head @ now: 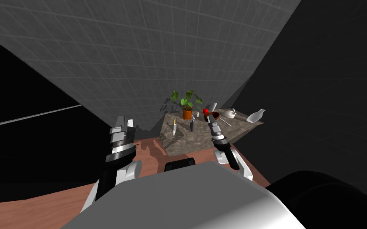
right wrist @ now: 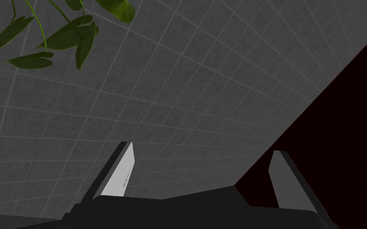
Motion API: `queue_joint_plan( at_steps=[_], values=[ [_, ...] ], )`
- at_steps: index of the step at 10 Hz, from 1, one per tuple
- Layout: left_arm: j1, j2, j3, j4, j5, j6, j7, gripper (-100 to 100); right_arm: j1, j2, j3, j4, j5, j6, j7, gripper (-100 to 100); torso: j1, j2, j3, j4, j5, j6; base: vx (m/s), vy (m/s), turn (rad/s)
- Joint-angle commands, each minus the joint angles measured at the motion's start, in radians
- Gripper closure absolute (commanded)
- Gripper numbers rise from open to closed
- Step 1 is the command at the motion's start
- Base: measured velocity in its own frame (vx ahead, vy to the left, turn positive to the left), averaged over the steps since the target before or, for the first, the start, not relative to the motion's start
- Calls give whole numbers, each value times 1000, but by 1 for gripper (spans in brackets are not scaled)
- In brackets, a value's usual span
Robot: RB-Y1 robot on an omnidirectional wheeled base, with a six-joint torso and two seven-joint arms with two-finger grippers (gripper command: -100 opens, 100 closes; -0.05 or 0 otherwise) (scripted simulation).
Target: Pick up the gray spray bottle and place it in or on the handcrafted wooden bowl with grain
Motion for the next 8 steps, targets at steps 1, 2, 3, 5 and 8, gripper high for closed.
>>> queue_joint_plan(
  at_steps=[1,2,3,5,8],
  values=[
    [0,0,0,0,0,0,0,0,23,-38,-11,4,13,43,-5,-100,0,0,0,0,0,0,2,74,91],
    [0,0,0,0,0,0,0,0,36,-63,-19,14,21,64,-8,-100,0,0,0,0,0,0,2,81,113],
    [0,0,0,0,0,0,0,0,49,-86,-28,24,28,85,-12,-100,0,1,0,0,0,0,9,83,103],
    [0,0,0,0,0,0,0,0,73,-133,-44,43,43,126,-18,-100,0,0,0,0,0,0,10,84,100],
    [0,0,0,0,0,0,0,0,108,-201,-68,70,63,183,-27,-100,-1,0,0,0,0,0,14,70,106]
  ],
)
